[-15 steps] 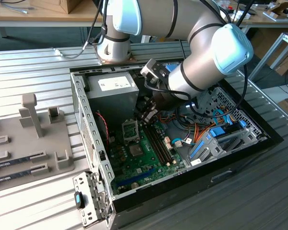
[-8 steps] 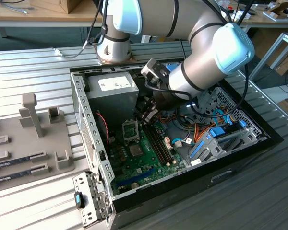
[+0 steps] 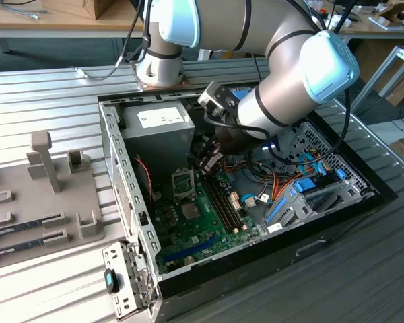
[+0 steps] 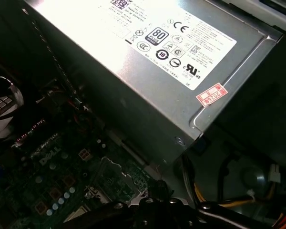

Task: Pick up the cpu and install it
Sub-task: 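Install the first cpu locking lever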

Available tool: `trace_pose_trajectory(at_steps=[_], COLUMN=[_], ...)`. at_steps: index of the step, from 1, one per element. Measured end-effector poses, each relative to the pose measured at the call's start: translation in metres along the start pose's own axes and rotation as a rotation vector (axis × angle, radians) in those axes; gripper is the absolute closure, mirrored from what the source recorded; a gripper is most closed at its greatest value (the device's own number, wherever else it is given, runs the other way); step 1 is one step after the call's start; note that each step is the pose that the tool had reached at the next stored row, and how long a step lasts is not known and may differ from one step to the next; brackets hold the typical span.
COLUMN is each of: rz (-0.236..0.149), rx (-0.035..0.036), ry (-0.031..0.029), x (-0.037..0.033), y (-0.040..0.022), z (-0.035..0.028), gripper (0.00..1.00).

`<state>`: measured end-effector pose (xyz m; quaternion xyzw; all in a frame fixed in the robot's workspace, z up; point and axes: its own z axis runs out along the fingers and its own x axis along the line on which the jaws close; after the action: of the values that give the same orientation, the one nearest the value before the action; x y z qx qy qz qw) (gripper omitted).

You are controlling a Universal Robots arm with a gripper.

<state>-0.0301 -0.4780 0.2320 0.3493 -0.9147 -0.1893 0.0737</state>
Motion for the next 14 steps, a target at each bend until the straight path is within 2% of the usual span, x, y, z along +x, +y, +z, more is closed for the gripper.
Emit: trace_pose_trajectory(at_steps=[14], rz=[-0.007], rx=[-0.0001], ry=[0.0027], x=[0.0046], y=[-0.0029], z=[-0.0064], gripper=[0.89])
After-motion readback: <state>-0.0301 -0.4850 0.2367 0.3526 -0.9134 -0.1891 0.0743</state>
